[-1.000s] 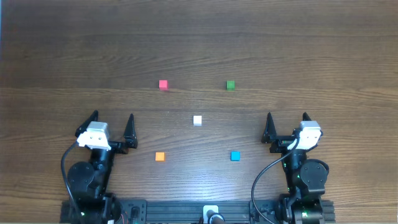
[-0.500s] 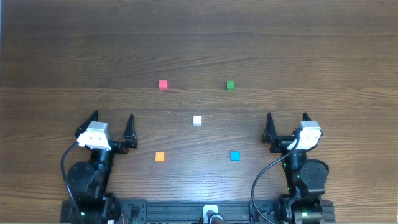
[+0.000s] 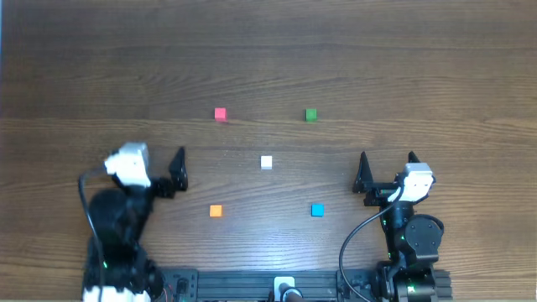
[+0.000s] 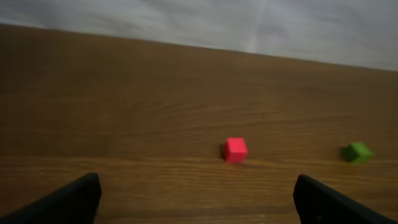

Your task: Stack Cubes

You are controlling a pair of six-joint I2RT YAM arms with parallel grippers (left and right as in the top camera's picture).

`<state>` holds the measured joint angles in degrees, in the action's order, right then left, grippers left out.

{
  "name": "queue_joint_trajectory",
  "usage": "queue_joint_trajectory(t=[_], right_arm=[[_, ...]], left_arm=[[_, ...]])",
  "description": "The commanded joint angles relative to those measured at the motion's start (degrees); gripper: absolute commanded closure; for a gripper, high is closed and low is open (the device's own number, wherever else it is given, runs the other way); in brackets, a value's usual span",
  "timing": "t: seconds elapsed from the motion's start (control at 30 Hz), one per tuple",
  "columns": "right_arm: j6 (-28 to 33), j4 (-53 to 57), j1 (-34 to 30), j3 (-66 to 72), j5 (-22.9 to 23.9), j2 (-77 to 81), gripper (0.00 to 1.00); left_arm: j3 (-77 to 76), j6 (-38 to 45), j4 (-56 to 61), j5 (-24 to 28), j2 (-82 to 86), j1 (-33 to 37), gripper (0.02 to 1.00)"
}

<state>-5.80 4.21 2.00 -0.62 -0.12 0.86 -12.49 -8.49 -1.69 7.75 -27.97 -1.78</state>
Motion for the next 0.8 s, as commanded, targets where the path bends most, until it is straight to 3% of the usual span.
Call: queue_joint_trajectory(t=[0.03,0.43,0.8], right_arm=[[0.1,0.1,-0.4,0.3,-0.5,-0.4,0.007],[0.1,0.1,-0.4,0.3,-0.5,-0.4,0.009],[0.1,0.1,-0.4,0.3,-0.5,-0.4,0.009]], left_arm=[[-16.7,-2.3,-2.8,4.5,-17.7,-1.5,0.02],[-66.1,-5.7,-38.1,4.6,-69.9,-9.7,0.02],[-71.8,-7.5,-42.0,-0.8,-83.8,-15.3,0.02]])
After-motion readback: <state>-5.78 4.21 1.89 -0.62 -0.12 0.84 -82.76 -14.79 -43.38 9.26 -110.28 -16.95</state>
